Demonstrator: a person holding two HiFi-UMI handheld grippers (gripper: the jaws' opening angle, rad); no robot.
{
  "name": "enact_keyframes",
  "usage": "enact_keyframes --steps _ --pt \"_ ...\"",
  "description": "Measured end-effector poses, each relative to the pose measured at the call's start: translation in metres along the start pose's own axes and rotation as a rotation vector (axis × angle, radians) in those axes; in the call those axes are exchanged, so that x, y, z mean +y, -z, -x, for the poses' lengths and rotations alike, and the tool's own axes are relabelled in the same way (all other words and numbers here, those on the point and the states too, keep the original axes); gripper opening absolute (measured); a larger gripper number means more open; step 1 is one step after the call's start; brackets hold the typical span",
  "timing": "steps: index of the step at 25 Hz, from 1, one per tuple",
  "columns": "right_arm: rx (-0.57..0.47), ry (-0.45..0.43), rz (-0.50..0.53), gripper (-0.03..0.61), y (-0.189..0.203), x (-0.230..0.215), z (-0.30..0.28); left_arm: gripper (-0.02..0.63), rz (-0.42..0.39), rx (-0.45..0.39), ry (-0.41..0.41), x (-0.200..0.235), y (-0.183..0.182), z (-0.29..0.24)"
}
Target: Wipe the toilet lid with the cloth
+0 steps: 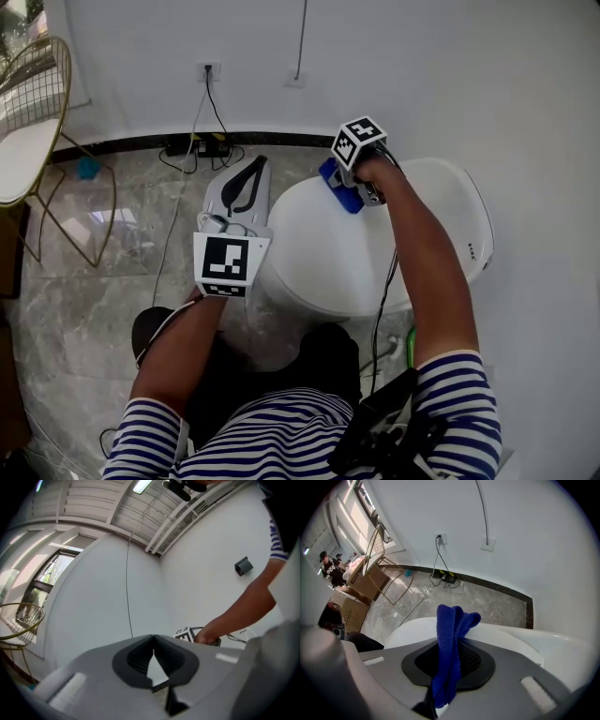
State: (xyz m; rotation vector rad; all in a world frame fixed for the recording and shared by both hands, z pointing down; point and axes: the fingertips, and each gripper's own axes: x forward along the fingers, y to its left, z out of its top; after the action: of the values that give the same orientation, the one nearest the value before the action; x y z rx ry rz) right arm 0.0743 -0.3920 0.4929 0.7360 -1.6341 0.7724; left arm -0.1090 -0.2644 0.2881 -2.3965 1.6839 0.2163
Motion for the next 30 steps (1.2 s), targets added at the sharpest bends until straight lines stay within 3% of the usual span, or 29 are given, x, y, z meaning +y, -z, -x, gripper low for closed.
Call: enact_keyframes --steps 12,20,24,30 --pt "0.012 -0.149 0.143 0.060 -0.033 0.113 -0.029 0.005 -0.018 0.003 -0.052 0.030 -0.009 0.027" --pt "-0.028 -0.296 0.141 0.060 -0.031 0.157 -0.029 0.005 -0.018 0.006 -0.069 0.028 -0.012 0.032" --pt "-0.086 -0.318 0.099 0.060 -0.026 0.139 -0.004 0.005 -0.011 0.013 -0.049 0.018 -0.006 0.025" --pt "-0.154 -0.224 -0.034 0.061 0.010 0.034 0.039 0.005 -0.006 0.025 0.005 -0.019 0.005 -0.001"
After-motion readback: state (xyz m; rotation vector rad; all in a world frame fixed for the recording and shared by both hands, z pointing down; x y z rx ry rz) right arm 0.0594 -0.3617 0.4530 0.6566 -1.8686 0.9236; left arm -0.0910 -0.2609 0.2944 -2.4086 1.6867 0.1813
